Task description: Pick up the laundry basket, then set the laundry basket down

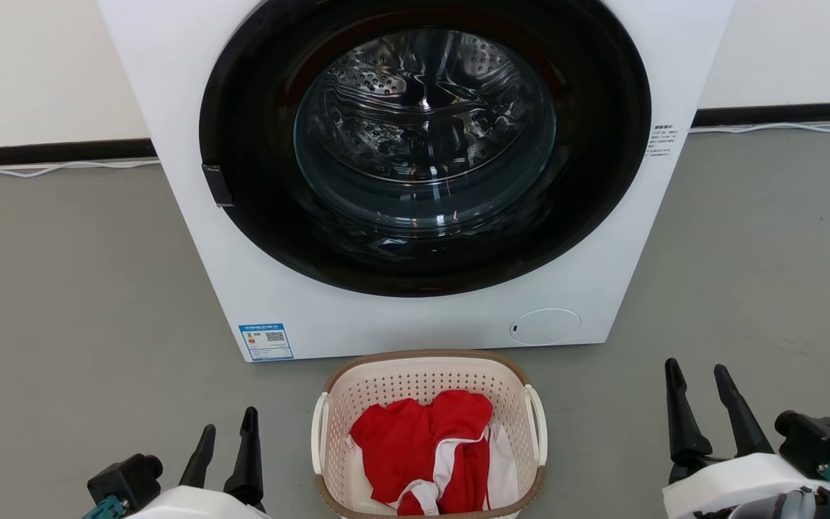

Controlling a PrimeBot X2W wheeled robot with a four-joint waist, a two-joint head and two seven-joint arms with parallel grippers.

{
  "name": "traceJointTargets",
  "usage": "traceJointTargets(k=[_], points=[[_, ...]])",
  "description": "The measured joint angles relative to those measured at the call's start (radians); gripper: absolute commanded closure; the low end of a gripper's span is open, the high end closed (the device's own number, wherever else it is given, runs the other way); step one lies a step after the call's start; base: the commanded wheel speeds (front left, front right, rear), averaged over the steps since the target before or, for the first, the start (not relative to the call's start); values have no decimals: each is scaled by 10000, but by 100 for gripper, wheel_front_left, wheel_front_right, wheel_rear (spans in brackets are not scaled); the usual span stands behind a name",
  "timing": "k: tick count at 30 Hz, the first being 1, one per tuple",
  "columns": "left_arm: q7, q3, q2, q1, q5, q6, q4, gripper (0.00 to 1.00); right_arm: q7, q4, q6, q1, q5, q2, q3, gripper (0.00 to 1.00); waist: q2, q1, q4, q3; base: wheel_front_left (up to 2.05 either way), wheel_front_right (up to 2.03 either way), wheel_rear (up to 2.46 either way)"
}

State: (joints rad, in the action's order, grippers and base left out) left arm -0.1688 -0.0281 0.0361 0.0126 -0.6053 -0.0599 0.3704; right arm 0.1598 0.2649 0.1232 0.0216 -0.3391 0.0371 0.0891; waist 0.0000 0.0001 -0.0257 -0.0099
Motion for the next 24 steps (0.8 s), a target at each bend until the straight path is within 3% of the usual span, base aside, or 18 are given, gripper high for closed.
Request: traceJointTargets(k=[24], points=[[-686,-144,23,0,2661,128,278,0,706,107,4,0,2926,12,65,0,0,0,-32,-130,0,0,0]])
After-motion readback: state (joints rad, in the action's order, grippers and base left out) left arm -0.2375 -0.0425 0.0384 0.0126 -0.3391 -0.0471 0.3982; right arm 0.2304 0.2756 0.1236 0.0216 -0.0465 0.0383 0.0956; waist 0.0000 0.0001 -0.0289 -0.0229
